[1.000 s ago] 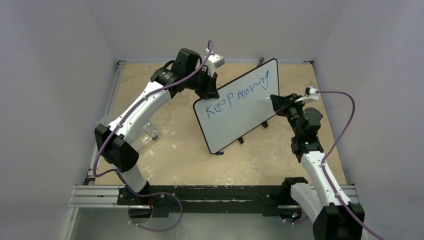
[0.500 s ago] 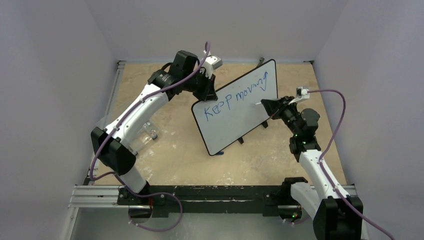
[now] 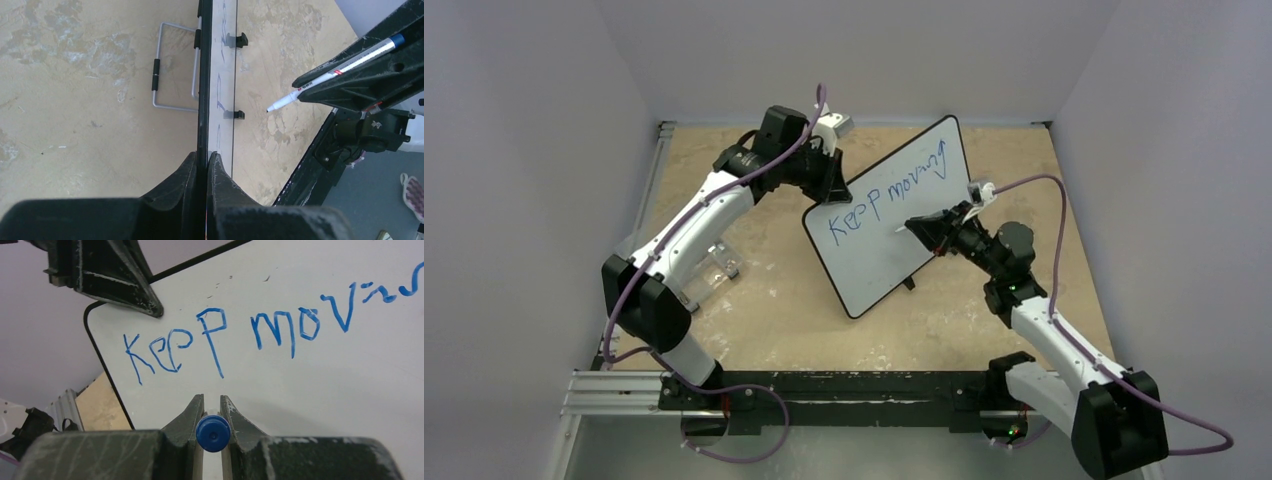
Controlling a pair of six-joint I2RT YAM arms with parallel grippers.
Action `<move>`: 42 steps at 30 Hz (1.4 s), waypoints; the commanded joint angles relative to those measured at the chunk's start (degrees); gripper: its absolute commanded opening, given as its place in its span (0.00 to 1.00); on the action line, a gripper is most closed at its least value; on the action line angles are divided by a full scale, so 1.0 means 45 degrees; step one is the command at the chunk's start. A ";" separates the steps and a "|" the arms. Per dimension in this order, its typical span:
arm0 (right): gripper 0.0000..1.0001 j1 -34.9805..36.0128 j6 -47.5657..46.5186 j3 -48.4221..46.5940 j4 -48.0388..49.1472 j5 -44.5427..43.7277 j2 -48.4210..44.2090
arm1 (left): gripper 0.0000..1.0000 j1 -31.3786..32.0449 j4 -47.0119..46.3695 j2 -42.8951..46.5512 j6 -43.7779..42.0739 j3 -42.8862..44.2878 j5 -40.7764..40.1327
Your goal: Write a sentence on the whiteboard
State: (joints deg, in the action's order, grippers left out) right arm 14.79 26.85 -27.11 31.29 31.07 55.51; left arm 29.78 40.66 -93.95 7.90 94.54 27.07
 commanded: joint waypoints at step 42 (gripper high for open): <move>0.00 0.6466 -0.3756 0.1598 0.7035 -0.4486 0.3351 | 0.00 -0.1639 -0.0913 -0.0215 -0.0237 -0.1576 -0.1133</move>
State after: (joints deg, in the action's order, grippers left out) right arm 43.57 11.79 -17.76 58.41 13.74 69.71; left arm 23.64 35.64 -94.17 10.96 88.58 33.80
